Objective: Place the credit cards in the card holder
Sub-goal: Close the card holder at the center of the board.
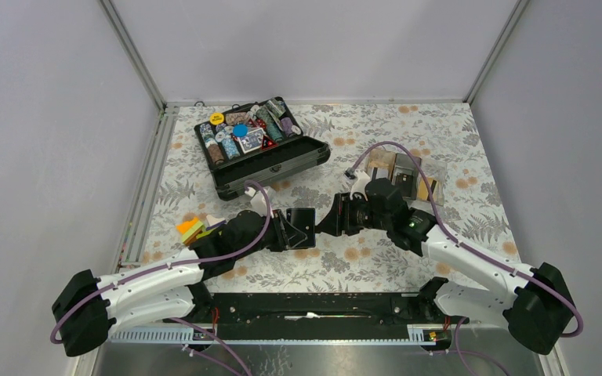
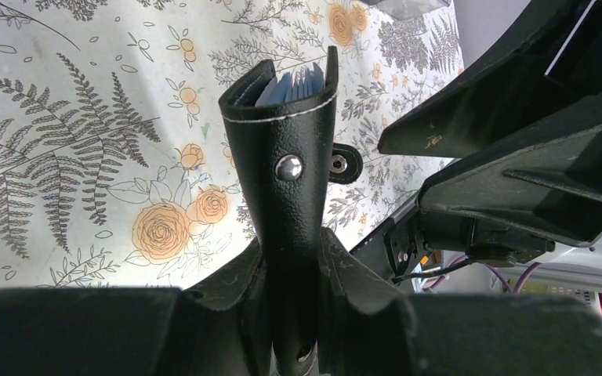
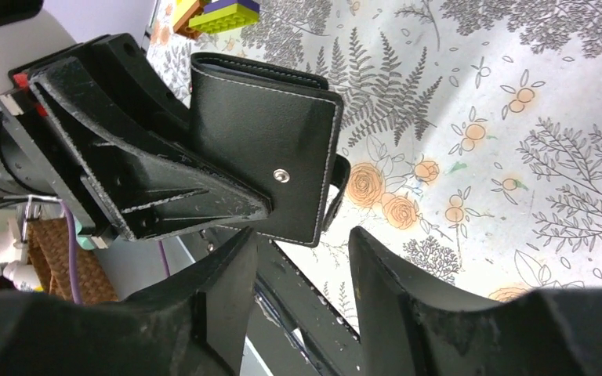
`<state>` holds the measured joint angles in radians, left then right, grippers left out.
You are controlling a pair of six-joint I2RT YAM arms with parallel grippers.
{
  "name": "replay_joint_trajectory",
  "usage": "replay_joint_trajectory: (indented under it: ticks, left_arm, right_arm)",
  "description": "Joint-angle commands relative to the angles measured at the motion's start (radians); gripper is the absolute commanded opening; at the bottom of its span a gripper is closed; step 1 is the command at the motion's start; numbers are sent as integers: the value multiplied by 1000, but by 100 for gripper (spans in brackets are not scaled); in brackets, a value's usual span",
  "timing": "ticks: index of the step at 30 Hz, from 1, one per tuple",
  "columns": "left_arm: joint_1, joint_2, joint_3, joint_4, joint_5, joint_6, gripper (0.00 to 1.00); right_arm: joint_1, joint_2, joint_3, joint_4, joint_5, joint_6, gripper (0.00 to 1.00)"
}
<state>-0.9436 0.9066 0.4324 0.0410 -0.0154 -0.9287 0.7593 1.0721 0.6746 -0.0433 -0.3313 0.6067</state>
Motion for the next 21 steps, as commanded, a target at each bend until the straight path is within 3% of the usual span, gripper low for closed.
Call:
replay_joint_trajectory:
  ticks: [1,6,16,21]
  left_arm:
    - [3,-16,57,37,-35,-10,0]
    - [1,-18,58,37,-34,-9,0]
    - [2,-20,57,37,-28,-10,0]
    - [1,-20,57,37,-24,-9,0]
  right_arm:
    - [11,-2,2,-4,65,-2,55]
    - [33,46,18,-9,73,-7,54]
    - [41,84,14,17,77,-6,32]
    - [42,109,19,24,77,-9,26]
